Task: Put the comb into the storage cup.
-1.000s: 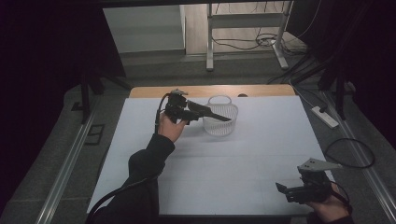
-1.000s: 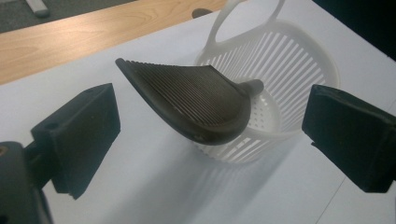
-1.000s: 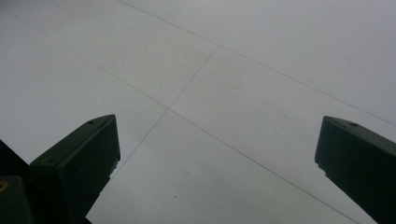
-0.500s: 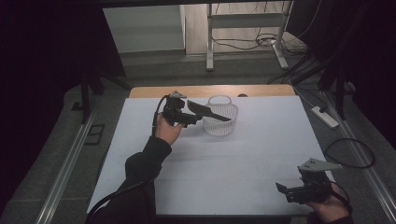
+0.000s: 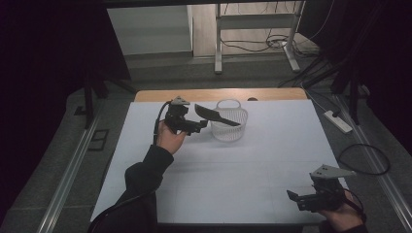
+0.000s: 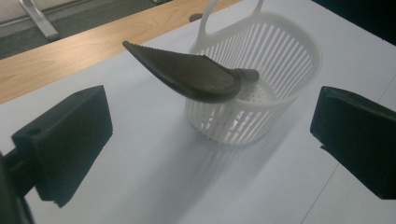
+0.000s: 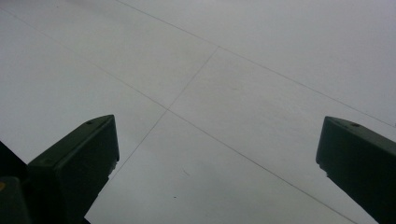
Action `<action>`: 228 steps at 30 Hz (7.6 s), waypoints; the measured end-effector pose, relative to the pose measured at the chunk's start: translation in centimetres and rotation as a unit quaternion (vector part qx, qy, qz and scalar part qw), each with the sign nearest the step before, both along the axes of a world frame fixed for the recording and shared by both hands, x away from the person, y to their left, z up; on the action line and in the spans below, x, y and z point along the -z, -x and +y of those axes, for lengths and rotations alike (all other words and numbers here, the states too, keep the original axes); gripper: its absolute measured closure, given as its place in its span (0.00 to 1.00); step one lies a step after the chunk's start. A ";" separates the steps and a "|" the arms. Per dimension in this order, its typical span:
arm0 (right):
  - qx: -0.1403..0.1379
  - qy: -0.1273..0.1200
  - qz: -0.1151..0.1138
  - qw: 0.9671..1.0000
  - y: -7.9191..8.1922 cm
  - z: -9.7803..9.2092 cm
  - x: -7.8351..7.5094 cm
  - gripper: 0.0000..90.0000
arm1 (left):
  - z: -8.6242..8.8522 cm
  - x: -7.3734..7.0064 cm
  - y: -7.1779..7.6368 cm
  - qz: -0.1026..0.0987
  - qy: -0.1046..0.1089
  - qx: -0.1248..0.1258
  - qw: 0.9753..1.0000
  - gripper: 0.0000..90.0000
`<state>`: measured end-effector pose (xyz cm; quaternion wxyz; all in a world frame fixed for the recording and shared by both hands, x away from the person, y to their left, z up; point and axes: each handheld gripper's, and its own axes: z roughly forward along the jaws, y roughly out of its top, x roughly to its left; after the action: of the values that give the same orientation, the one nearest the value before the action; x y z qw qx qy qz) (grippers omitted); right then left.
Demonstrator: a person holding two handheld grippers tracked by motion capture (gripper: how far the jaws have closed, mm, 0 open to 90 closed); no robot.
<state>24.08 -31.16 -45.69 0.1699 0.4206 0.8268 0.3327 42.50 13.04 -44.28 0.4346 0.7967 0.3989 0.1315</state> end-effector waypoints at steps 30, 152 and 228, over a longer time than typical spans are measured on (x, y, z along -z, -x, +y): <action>0.002 0.004 -0.001 1.000 0.0 0.1 0.0 0.00 | 2.1 1.1 1.7 0.006 0.046 0.007 0.999 0.00; -0.009 0.002 -0.007 1.000 0.0 0.3 -0.1 0.00 | 8.3 0.9 12.2 -0.006 0.040 -0.029 0.999 0.00; -0.007 0.013 -0.006 1.000 0.0 0.5 0.0 0.00 | 14.4 2.1 20.4 0.012 0.040 -0.104 0.994 0.00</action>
<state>24.10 -30.63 -45.67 0.1775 0.4106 0.8329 0.3257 22.09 27.42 -46.42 0.4452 0.7344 0.4899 0.1500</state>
